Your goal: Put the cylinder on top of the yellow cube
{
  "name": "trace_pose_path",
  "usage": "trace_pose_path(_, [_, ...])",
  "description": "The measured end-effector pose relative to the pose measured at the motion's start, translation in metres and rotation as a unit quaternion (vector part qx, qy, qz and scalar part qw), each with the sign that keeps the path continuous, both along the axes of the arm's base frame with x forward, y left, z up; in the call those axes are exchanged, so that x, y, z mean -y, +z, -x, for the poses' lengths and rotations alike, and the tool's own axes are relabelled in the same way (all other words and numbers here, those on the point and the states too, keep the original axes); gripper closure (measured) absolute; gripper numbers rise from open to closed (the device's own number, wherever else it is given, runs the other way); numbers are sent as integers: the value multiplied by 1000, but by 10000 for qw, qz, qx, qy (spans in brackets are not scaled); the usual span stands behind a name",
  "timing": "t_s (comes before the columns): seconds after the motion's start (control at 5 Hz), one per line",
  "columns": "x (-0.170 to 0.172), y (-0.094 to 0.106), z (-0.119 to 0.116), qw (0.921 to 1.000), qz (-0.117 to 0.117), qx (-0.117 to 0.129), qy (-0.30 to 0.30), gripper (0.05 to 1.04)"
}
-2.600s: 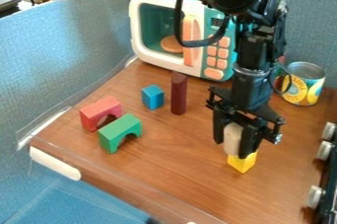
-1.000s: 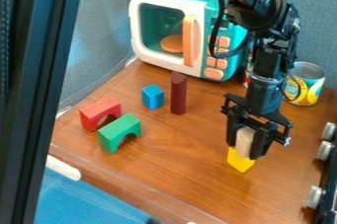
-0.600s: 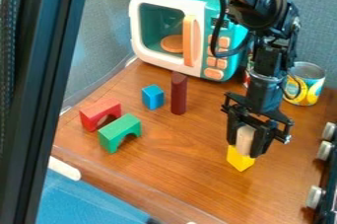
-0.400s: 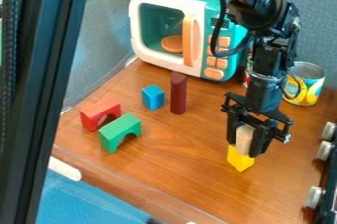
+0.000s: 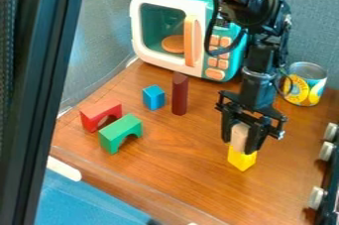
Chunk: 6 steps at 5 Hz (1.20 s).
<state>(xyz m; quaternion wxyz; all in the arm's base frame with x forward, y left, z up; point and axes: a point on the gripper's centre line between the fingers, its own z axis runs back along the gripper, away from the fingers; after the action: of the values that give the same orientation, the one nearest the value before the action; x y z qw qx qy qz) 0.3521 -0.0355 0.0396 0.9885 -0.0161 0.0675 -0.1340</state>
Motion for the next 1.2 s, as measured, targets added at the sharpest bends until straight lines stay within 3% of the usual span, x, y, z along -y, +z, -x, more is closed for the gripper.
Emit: trace_pose_path(1.2, [9,0,-3,10000,48,69,37,513])
